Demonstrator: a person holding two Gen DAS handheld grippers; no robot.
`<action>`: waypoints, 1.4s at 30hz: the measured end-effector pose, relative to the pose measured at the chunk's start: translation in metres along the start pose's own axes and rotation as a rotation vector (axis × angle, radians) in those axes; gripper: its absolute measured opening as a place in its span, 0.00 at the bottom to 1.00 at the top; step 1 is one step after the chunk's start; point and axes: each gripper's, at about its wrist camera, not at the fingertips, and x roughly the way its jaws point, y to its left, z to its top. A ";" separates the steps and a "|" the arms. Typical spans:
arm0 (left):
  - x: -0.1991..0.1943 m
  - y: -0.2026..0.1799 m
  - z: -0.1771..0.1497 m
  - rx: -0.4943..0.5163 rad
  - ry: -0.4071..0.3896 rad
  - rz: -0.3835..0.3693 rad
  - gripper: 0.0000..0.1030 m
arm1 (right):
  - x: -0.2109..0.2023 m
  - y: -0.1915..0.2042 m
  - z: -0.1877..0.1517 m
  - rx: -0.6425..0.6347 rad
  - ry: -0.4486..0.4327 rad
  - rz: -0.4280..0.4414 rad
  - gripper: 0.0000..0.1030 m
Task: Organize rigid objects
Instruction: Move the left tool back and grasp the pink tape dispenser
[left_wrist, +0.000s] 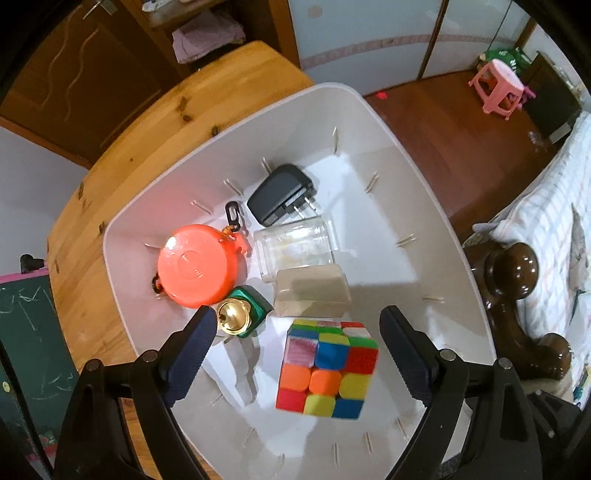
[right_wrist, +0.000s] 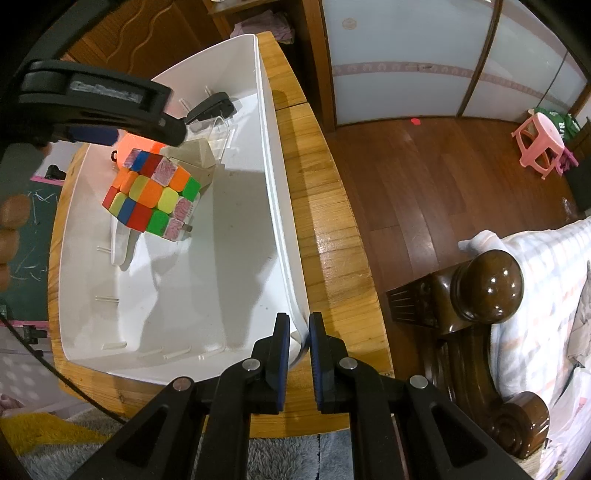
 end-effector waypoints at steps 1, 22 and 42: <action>-0.003 0.002 0.000 -0.003 -0.008 0.000 0.89 | 0.000 0.000 0.000 0.000 0.001 0.001 0.10; -0.065 0.096 -0.043 -0.245 -0.108 -0.011 0.89 | 0.001 -0.007 0.005 0.013 0.012 0.035 0.06; -0.029 0.199 -0.126 -0.486 -0.058 0.021 0.89 | 0.003 -0.006 0.008 0.049 0.048 0.001 0.05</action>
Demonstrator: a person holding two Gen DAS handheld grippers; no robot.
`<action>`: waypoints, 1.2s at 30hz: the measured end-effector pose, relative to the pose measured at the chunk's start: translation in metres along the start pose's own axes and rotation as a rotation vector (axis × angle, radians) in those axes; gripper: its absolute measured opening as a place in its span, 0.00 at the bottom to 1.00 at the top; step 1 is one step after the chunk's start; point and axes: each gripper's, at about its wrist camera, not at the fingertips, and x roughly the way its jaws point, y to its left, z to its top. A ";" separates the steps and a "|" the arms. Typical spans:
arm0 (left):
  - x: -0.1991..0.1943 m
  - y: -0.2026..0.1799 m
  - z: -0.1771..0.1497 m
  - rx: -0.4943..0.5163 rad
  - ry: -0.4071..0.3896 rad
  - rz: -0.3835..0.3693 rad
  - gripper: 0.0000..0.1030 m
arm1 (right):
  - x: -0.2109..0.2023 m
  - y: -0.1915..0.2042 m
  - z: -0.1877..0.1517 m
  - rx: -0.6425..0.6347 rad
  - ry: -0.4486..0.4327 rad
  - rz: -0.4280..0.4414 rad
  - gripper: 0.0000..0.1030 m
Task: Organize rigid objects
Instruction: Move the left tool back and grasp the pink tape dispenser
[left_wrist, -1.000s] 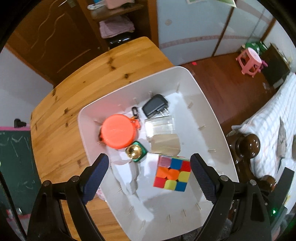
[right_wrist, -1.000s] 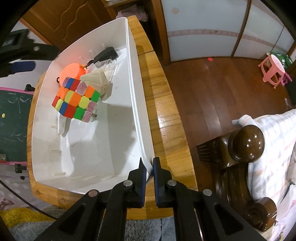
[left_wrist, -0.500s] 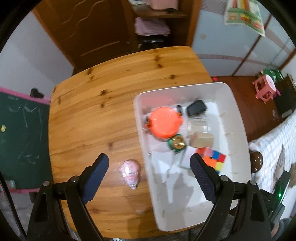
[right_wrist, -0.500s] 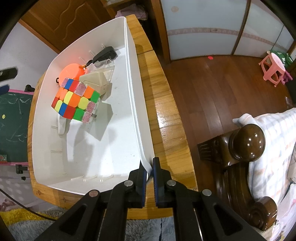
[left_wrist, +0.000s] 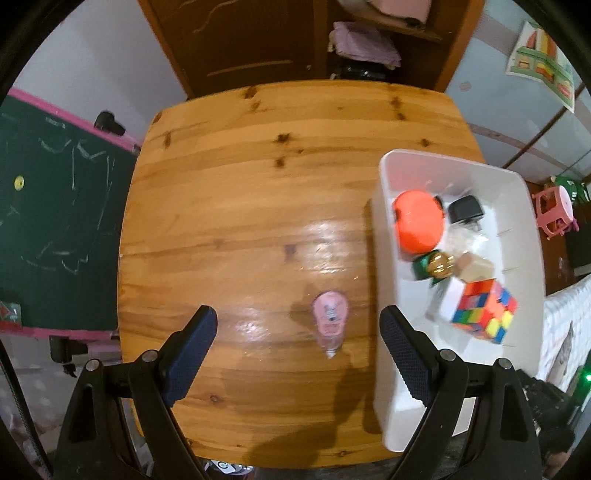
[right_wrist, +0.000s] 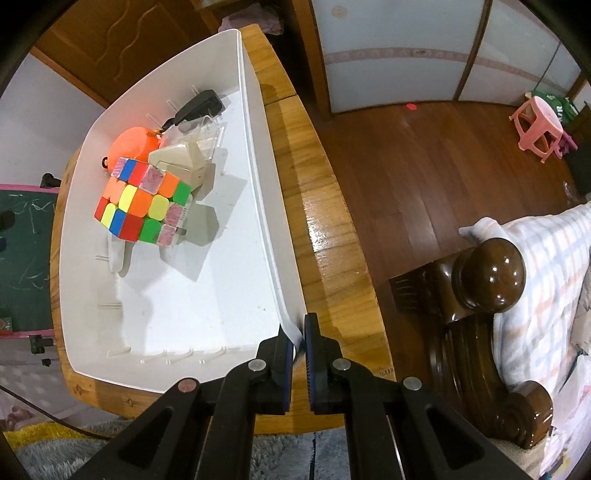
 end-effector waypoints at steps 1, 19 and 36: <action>0.004 0.003 -0.002 -0.006 0.008 -0.001 0.89 | 0.000 0.001 0.001 -0.002 0.002 -0.005 0.05; 0.098 -0.001 -0.040 0.159 0.121 -0.139 0.89 | 0.002 0.015 0.005 -0.009 0.057 -0.133 0.06; 0.138 -0.012 -0.025 0.235 0.203 -0.100 0.89 | 0.002 0.015 0.007 0.035 0.059 -0.146 0.06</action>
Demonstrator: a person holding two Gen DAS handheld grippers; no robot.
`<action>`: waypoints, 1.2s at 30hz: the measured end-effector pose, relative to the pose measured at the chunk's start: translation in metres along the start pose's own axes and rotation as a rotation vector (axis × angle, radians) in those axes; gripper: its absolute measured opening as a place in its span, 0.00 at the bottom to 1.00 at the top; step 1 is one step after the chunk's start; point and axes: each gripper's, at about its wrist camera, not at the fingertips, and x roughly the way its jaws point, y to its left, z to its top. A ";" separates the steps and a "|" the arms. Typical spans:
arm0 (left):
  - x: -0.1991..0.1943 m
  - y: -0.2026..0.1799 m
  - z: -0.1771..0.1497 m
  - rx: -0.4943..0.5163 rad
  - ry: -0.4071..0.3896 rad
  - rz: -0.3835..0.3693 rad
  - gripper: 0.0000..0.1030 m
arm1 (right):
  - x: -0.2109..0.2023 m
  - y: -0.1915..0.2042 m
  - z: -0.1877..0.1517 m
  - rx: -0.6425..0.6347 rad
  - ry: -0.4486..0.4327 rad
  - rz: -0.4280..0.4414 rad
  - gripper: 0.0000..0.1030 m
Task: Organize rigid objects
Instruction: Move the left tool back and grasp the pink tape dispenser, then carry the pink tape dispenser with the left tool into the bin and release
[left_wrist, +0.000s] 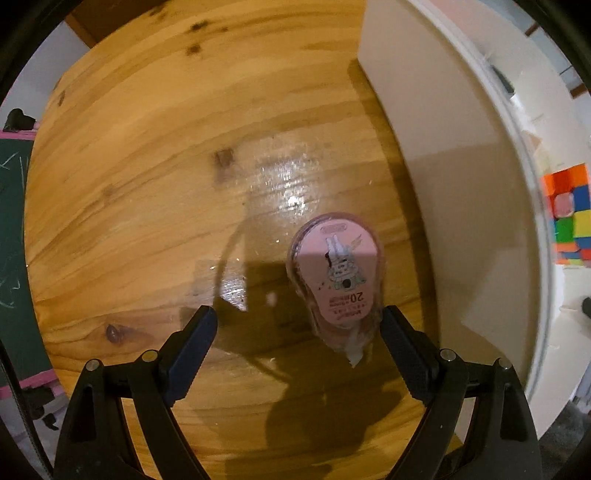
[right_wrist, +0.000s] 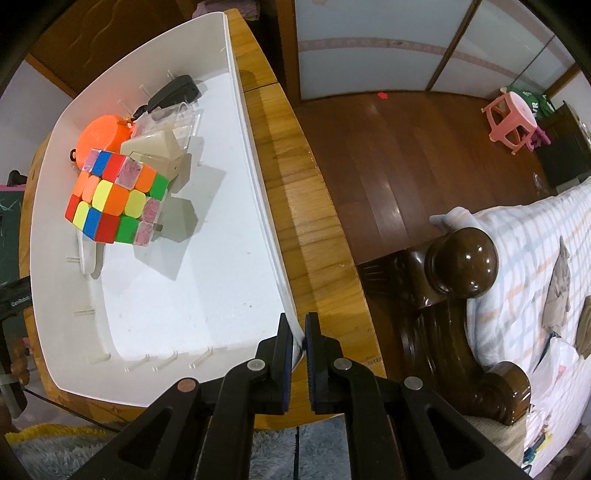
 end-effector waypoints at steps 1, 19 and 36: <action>0.000 0.000 0.001 0.002 -0.003 0.009 0.89 | 0.000 0.000 0.000 0.001 0.000 0.001 0.06; -0.003 -0.002 0.016 -0.048 -0.024 0.018 0.76 | 0.002 -0.003 0.000 0.002 0.002 0.015 0.06; -0.074 -0.011 0.013 -0.080 -0.149 0.044 0.52 | 0.003 -0.006 0.001 -0.021 0.005 0.049 0.06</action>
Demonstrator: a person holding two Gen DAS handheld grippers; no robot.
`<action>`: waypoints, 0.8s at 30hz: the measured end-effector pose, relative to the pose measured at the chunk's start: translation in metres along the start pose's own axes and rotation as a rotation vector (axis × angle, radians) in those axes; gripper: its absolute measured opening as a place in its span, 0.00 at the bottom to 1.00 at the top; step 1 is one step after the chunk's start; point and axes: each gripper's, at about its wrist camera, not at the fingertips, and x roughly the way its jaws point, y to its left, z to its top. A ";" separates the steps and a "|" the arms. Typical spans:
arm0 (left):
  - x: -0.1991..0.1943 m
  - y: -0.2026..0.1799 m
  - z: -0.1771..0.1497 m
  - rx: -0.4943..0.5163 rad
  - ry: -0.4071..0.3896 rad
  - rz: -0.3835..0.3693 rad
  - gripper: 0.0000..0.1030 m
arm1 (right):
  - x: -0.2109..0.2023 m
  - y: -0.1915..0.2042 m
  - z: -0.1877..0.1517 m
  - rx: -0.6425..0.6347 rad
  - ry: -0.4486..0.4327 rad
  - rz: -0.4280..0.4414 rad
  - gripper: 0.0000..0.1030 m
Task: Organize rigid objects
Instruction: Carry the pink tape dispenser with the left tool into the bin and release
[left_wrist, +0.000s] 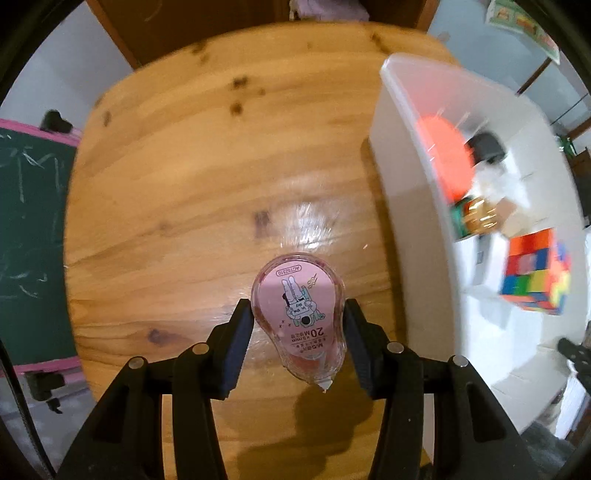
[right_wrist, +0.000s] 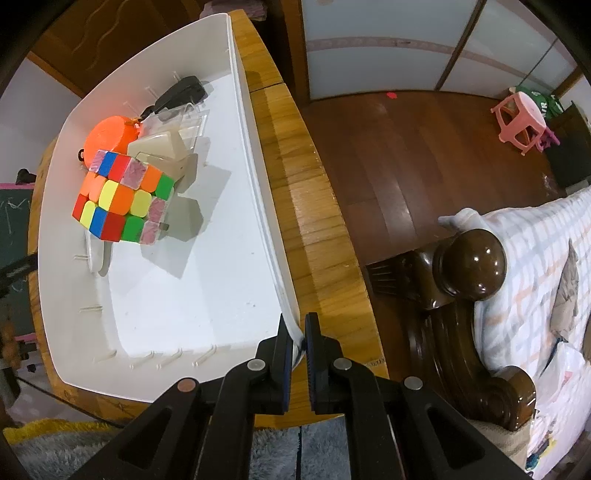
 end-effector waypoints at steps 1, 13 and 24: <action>-0.012 -0.002 0.002 0.006 -0.017 -0.005 0.52 | 0.000 -0.001 0.000 0.001 0.001 0.007 0.06; -0.083 -0.069 -0.005 0.150 -0.102 -0.052 0.52 | 0.000 -0.005 0.001 -0.024 0.005 0.068 0.05; -0.036 -0.131 -0.009 0.269 -0.023 0.019 0.52 | -0.002 0.001 -0.001 -0.129 -0.012 0.055 0.06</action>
